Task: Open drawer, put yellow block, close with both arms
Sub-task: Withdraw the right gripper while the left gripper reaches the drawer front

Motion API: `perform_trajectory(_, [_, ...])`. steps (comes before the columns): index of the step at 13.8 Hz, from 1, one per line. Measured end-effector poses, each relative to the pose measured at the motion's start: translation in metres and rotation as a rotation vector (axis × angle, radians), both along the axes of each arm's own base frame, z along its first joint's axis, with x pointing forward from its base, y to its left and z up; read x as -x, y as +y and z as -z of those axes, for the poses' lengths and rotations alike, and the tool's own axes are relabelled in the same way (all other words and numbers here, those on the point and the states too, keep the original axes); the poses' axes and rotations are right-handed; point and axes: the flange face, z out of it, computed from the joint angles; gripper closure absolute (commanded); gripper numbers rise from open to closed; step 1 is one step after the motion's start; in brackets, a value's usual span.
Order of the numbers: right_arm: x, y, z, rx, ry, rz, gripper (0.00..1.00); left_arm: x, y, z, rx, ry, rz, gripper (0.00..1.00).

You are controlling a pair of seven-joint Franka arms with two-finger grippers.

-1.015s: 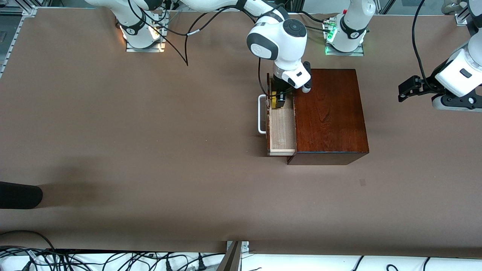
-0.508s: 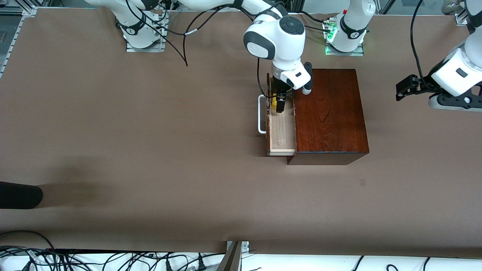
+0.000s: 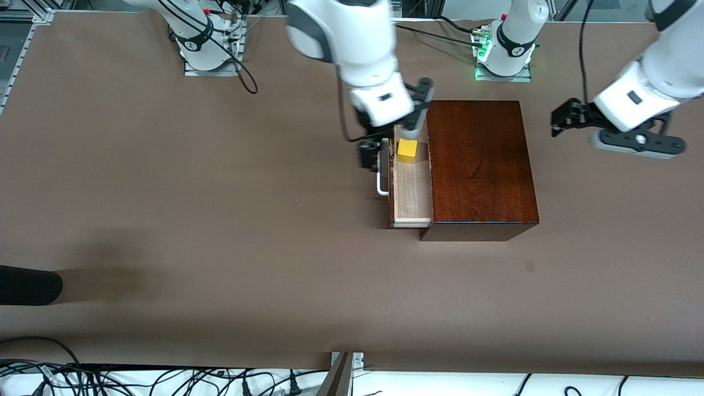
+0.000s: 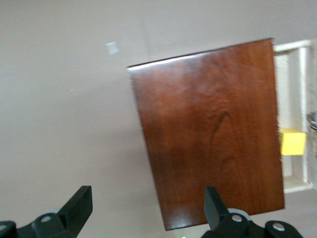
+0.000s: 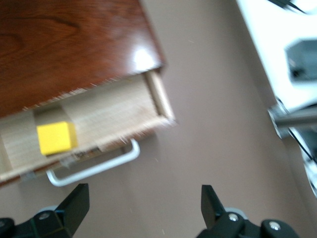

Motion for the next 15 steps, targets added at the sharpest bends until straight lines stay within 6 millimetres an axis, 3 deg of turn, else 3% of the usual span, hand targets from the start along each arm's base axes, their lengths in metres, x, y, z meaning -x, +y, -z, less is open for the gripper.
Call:
perform_trajectory(3, [-0.046, -0.087, -0.056, -0.041, -0.04, 0.132, 0.0, 0.02, -0.077, 0.004, 0.024, 0.015, 0.226, 0.0])
perform_trajectory(5, [-0.069, -0.151, -0.078, -0.067, 0.011, 0.226, 0.0, 0.033, -0.126, 0.018, 0.042, 0.047, 0.424, 0.0])
perform_trajectory(7, [-0.091, -0.218, -0.088, -0.101, 0.079, 0.324, 0.0, 0.037, -0.165, 0.047, 0.078, 0.091, 0.609, 0.0])
perform_trajectory(9, [-0.102, -0.288, -0.097, -0.114, 0.115, 0.423, 0.0, 0.027, -0.203, 0.086, 0.15, 0.087, 0.757, 0.0])
perform_trajectory(11, [-0.093, -0.341, -0.101, -0.119, 0.155, 0.502, 0.0, 0.018, -0.24, 0.129, 0.226, 0.087, 0.849, 0.0])
perform_trajectory(15, [-0.05, -0.404, -0.088, -0.081, 0.236, 0.642, 0.0, 0.015, -0.308, 0.202, 0.345, 0.02, 1.027, 0.0])
